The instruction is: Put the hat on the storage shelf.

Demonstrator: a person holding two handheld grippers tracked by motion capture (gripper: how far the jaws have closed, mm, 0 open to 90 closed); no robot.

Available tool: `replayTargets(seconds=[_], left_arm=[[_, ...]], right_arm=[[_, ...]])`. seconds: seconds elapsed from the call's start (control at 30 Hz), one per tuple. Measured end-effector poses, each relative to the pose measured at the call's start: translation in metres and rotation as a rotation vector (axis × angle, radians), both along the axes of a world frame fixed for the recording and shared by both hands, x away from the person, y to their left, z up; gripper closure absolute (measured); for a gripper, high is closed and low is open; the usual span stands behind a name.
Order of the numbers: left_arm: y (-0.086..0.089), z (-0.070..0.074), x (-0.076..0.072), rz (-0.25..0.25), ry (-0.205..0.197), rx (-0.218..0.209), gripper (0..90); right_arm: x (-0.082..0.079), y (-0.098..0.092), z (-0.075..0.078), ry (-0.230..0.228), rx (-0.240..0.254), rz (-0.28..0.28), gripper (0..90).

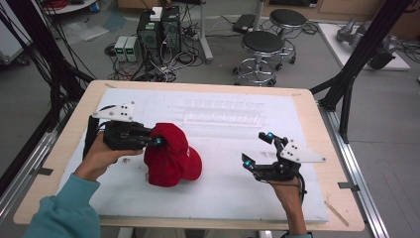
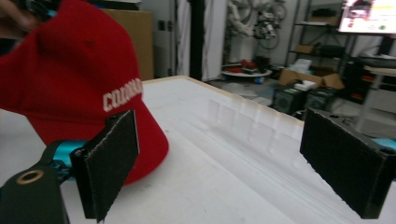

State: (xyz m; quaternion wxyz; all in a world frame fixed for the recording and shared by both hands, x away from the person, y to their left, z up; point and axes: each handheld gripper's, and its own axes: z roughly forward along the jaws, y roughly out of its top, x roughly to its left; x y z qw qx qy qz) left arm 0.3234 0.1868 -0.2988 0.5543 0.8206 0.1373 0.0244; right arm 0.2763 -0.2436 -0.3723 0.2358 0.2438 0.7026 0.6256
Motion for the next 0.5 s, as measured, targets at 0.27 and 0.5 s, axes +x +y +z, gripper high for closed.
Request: replayTargets(seconds=[0.27,0.5], left_arm=[[-0.008,-0.001,0.0,-0.027,0.001,0.027,85.3],[-0.015,-0.001,-0.002,-0.058,-0.006,0.04,85.3]], right_arm=[[0.019,0.03,0.028,0.049,-0.036,0.194,10.6],[0.042,0.068,0.038,0.108,-0.145,0.367,10.7]])
